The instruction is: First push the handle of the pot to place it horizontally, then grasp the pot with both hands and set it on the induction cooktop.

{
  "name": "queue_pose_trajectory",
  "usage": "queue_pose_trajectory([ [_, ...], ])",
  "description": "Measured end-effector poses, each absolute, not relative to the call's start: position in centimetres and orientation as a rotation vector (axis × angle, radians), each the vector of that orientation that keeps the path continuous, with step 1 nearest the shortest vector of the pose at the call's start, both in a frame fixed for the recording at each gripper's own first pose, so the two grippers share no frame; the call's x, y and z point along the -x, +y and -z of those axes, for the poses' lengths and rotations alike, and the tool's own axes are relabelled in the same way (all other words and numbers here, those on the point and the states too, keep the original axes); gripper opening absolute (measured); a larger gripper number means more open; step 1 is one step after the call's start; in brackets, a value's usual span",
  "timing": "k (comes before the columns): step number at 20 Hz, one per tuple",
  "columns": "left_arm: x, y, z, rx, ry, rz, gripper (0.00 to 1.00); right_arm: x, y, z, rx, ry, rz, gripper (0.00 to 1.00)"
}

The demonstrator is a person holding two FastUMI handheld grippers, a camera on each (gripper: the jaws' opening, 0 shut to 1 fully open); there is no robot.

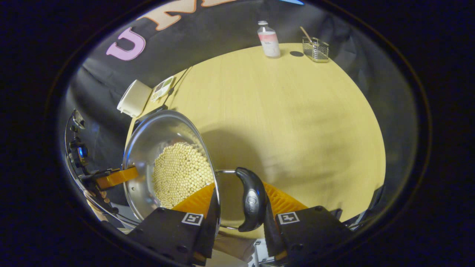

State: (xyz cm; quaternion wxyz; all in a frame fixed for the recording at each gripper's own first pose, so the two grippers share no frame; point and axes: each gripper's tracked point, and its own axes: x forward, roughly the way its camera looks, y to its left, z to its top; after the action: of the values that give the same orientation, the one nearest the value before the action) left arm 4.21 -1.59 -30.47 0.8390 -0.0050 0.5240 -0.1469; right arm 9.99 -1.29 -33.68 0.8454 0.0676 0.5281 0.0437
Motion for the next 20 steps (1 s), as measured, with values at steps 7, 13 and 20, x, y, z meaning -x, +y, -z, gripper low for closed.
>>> queue_pose_trajectory([
  [7, -6.2, 5.6, 28.2, 0.010, 1.100, 0.338, 0.54, -8.9, 4.2, 32.7, -0.175, 1.090, -0.061, 0.58],
  [13, -9.5, 12.3, 27.5, 0.016, 1.066, 0.332, 0.55, -10.8, 11.3, 33.1, -0.160, 1.083, -0.067, 0.58],
  [20, -14.3, 18.1, 28.0, -0.040, 1.023, 0.306, 0.53, -14.5, 18.0, 34.4, -0.144, 1.076, -0.065, 0.58],
])
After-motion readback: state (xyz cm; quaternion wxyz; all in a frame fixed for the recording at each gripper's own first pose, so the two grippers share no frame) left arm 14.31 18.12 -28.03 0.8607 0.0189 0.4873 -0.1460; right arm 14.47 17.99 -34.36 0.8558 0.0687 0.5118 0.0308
